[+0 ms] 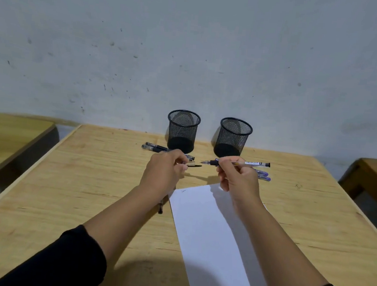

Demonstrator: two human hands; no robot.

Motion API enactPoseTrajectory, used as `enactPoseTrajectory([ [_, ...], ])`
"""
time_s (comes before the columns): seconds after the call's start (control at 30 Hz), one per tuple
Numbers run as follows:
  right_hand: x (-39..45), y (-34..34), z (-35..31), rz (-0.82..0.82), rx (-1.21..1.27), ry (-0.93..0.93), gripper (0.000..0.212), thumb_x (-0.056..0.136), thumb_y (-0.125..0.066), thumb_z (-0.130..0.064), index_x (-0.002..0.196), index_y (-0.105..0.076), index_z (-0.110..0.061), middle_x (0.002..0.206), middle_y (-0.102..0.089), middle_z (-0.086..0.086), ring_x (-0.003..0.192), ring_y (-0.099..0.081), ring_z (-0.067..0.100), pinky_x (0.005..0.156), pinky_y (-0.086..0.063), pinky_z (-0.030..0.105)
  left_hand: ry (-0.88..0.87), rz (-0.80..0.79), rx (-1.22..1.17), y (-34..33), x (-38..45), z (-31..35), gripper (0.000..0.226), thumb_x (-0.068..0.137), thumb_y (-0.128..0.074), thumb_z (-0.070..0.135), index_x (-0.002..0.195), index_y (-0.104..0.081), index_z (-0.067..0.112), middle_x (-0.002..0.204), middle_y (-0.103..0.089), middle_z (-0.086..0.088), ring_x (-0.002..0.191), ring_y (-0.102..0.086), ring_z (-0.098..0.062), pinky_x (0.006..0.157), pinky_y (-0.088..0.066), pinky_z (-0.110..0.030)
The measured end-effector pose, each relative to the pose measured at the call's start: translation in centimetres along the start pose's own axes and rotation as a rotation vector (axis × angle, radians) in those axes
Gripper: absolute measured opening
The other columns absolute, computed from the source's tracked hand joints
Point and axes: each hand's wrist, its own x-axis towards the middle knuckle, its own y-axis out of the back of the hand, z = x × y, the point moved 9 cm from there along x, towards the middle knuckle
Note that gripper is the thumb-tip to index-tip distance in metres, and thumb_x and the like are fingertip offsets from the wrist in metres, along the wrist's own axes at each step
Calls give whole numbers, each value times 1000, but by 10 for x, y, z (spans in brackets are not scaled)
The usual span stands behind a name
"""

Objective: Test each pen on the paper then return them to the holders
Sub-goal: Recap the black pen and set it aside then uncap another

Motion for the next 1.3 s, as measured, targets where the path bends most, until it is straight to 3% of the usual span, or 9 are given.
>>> enactPoseTrajectory([
  [0.23, -4, -12, -6, -49, 13, 6, 23, 87, -57, -4, 67, -57, -16, 48, -53, -8, 42, -43, 2, 42, -32, 16, -78, 2, -109, 16, -11, 21, 8, 85, -63, 18, 88, -67, 23, 84, -70, -1, 80, -61, -16, 67, -41, -22],
  [0.33, -6, -19, -8, -99, 56, 2, 21, 87, -58, -4, 69, -56, -16, 48, -51, -8, 43, -42, 3, 42, -30, 15, -115, 13, -135, 22, -15, 29, 8, 84, -63, 17, 86, -68, 23, 78, -69, 0, 71, -57, -12, 59, -35, -8],
  [0.63, -18, -30, -15, -177, 41, 79, 22, 88, -57, -3, 69, -54, -13, 53, -48, -1, 45, -40, 6, 45, -30, 18, -125, 32, -156, 35, -26, 32, 12, 85, -61, 9, 83, -68, 19, 72, -66, 2, 64, -54, 1, 59, -35, 1],
  [0.8, -26, -26, -14, -143, 116, 45, 18, 85, -60, -1, 75, -62, -16, 57, -49, 1, 48, -42, 7, 45, -32, 17, -88, 46, -137, 56, -20, 17, 13, 84, -62, 11, 82, -69, 22, 83, -71, -2, 77, -59, -14, 61, -34, 0],
  [0.93, -33, -18, -20, -108, -145, 118, 13, 80, -69, -8, 71, -70, -17, 55, -52, -5, 50, -43, 8, 48, -38, 18, -39, 99, -118, 79, -13, -3, 14, 83, -64, 13, 83, -68, 26, 84, -70, -1, 84, -61, -15, 62, -33, 0],
  [1.1, -51, -49, -12, -176, -539, 136, 5, 79, -70, -18, 79, -72, -13, 65, -63, -5, 59, -55, 6, 57, -45, 15, -27, 137, -194, 89, -7, -10, 20, 85, -62, 11, 99, -68, 24, 93, -71, -1, 88, -60, -9, 71, -37, -7],
  [1.2, -61, -65, -6, -114, -599, 128, 10, 78, -67, -21, 78, -70, -11, 61, -59, -6, 57, -53, 6, 57, -43, 18, 2, 168, -257, 90, -10, -18, 26, 85, -62, 12, 109, -65, 23, 98, -70, 2, 92, -60, -5, 73, -36, -5],
  [1.3, -71, -75, 0, 0, -574, 107, 10, 77, -65, -20, 73, -66, -11, 62, -58, -4, 55, -49, 6, 49, -36, 11, 48, 205, -243, 86, -17, -36, 29, 86, -62, 15, 115, -62, 21, 103, -70, 0, 90, -59, -5, 80, -39, -12],
])
